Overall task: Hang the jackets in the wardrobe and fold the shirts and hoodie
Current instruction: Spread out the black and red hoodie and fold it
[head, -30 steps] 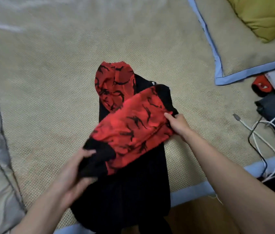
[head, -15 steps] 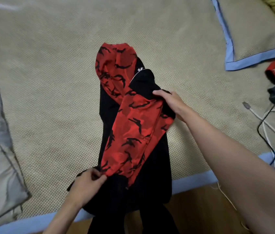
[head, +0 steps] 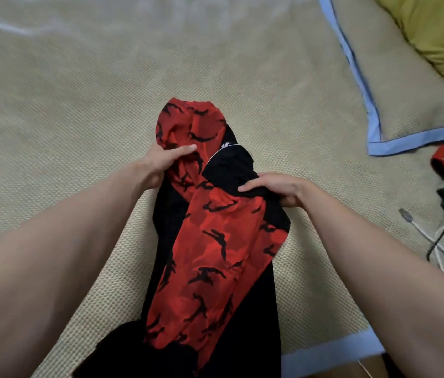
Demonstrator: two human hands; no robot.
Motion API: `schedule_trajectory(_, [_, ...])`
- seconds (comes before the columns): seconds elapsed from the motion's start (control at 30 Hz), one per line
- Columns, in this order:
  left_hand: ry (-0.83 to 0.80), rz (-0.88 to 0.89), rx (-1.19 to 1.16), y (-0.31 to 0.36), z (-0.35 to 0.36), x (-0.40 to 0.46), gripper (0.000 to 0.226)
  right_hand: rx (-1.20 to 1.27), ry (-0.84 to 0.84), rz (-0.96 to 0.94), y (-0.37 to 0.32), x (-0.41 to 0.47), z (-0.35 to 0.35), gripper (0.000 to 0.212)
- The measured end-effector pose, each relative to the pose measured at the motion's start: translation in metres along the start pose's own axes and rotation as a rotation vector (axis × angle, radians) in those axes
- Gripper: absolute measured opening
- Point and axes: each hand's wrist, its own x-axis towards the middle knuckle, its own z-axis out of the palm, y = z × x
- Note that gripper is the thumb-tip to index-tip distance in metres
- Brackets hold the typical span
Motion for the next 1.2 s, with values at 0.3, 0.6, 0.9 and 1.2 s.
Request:
schedule_trajectory(0.3, [0.036, 0.178, 0.09, 0.108, -0.017, 0.007, 0.056, -0.092, 0.428, -0.453, -0.091, -0.031, -0.026, 0.046])
schedule_trajectory(0.6, [-0.076, 0.476, 0.787, 0.119, -0.066, -0.105, 0.038, -0.428, 0.618, -0.718, -0.093, -0.1, -0.013, 0.034])
schedule_trajectory(0.9, [-0.404, 0.349, 1.082, -0.08, -0.089, -0.186, 0.064, -1.213, 0.235, -0.611, 0.093, -0.084, 0.062, 0.048])
schedule_trajectory(1.2, [0.176, 0.506, 1.323, -0.075, 0.037, -0.126, 0.068, -1.012, 0.686, -0.684, 0.011, -0.045, 0.123, 0.057])
